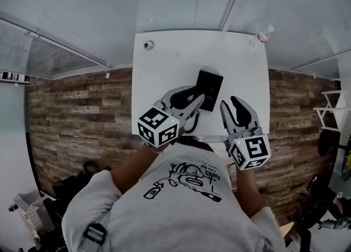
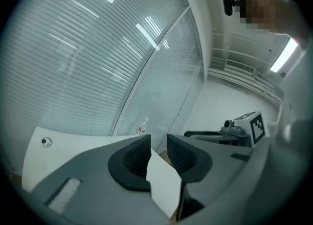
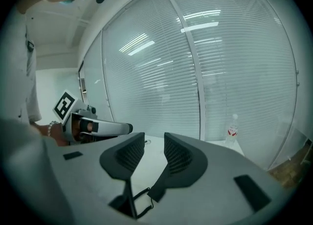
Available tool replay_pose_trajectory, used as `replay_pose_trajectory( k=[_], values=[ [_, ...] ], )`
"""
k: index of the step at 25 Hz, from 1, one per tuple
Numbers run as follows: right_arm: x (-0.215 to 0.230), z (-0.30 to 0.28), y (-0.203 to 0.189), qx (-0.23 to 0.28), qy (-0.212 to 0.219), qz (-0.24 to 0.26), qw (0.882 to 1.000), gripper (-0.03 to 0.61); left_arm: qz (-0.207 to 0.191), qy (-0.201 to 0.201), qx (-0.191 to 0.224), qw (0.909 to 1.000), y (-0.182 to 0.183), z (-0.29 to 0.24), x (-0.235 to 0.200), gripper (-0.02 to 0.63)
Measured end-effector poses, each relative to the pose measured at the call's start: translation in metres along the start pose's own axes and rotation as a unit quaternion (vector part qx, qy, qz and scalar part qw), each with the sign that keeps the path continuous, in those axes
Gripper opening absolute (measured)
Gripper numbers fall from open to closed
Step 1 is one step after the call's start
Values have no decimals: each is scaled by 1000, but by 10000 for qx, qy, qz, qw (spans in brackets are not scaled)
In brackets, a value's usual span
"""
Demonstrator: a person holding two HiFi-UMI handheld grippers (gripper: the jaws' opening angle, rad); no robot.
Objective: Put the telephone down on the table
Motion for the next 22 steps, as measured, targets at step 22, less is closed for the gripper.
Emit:
replay_pose_trajectory(
  k=[22],
  values=[
    [-22, 34, 56, 541, 173, 728, 9957, 92, -631, -200, 637, 9958, 44, 14, 44, 74]
  ],
)
Point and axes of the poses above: the fingertips, and each gripper's own axes: z backward along the fingers, x to its right, y out of its top, the point moved 10 cm from there along z, backward along the fingers
